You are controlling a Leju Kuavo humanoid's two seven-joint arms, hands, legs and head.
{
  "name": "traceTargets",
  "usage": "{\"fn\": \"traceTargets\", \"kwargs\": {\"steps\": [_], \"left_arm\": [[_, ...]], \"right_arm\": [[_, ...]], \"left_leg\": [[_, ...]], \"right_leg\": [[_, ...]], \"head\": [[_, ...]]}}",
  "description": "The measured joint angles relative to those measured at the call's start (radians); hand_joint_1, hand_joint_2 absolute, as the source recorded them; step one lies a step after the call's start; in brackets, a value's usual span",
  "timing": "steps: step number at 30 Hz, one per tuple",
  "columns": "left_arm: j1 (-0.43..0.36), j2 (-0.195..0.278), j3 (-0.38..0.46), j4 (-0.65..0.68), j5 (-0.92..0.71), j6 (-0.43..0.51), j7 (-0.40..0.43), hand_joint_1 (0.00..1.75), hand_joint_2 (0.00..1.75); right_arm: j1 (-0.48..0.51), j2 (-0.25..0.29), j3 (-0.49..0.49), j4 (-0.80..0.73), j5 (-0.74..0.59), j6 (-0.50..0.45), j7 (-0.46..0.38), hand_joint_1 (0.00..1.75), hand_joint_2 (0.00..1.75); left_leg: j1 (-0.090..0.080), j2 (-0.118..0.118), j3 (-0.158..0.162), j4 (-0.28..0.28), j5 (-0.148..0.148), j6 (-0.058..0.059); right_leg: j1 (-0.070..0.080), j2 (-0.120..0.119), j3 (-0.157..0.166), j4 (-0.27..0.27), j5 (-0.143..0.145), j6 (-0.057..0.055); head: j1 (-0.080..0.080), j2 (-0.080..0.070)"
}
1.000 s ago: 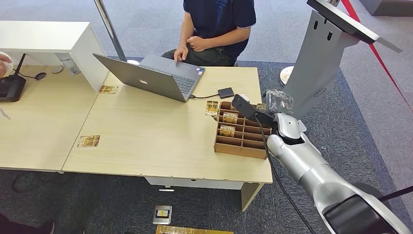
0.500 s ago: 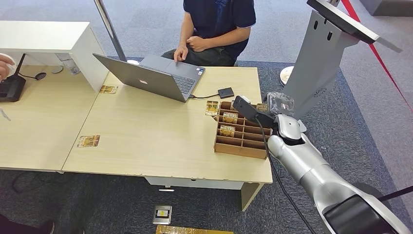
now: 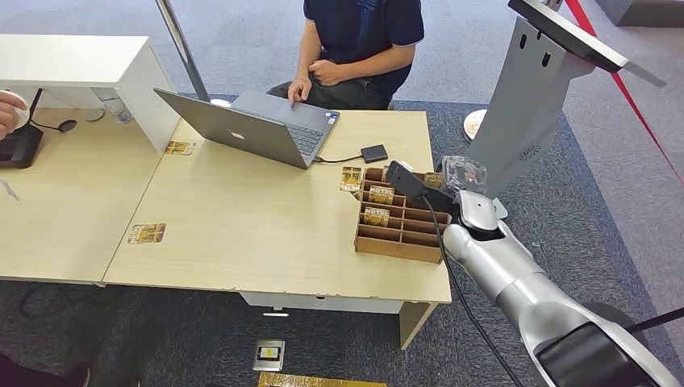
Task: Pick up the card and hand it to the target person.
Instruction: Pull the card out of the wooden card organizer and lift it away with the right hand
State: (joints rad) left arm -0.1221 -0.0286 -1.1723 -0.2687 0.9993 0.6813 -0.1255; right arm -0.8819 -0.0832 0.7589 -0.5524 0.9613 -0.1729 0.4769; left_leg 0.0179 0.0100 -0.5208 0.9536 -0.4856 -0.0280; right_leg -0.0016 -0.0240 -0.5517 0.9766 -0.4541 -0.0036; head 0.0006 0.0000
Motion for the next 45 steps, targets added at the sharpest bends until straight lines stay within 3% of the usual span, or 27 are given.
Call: {"fn": "traceTargets", "kwargs": {"steps": [16,20,24,30,45], "left_arm": [[0.0,0.0,0.0,0.0,0.003,-0.001,0.012,0.0,0.0],[0.0,0.0,0.0,0.0,0.003,-0.001,0.012,0.0,0.0],[0.0,0.0,0.0,0.0,0.003,-0.001,0.012,0.0,0.0],[0.0,0.0,0.0,0.0,0.003,-0.001,0.011,0.0,0.0],[0.0,0.0,0.0,0.0,0.004,-0.004,0.005,0.0,0.0]], "right_arm": [[0.008,0.001,0.006,0.0,-0.004,0.005,0.002,0.82,1.75],[0.008,0.001,0.007,-0.001,-0.002,0.002,0.002,1.2,1.75],[0.008,0.001,0.009,0.0,0.0,-0.003,0.001,1.2,1.75],[0.008,0.001,0.012,0.0,0.0,-0.005,0.001,1.4,1.75],[0.015,0.001,0.016,-0.001,-0.008,-0.037,-0.01,1.45,1.75]], "left_leg": [[0.0,0.0,0.0,0.0,0.0,0.0],[0.0,0.0,0.0,0.0,0.0,0.0],[0.0,0.0,0.0,0.0,0.0,0.0],[0.0,0.0,0.0,0.0,0.0,0.0],[0.0,0.0,0.0,0.0,0.0,0.0]], "right_leg": [[0.0,0.0,0.0,0.0,0.0,0.0],[0.0,0.0,0.0,0.0,0.0,0.0],[0.0,0.0,0.0,0.0,0.0,0.0],[0.0,0.0,0.0,0.0,0.0,0.0],[0.0,0.0,0.0,0.0,0.0,0.0]], "head": [[0.0,0.0],[0.0,0.0],[0.0,0.0],[0.0,0.0],[0.0,0.0]]}}
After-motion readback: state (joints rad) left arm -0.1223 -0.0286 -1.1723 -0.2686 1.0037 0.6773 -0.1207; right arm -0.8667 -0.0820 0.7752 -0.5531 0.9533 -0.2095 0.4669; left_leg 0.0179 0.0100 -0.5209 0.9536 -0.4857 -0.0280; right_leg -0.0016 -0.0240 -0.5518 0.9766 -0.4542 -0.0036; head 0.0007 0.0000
